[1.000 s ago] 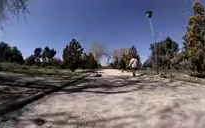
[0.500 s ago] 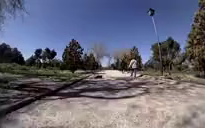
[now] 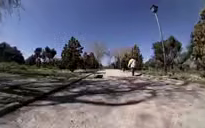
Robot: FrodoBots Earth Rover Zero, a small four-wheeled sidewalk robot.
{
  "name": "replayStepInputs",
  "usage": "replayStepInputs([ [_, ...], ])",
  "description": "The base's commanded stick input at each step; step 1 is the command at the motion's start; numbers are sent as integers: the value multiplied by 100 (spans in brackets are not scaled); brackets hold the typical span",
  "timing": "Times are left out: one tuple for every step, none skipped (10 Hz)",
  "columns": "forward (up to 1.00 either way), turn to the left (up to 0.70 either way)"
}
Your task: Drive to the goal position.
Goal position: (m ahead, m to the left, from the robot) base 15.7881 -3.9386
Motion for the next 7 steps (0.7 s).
replayStepInputs([
  [85, 0],
  [85, -2],
  [85, -1],
  [85, 0],
  [85, 0],
  [85, 0],
  [85, 0],
])
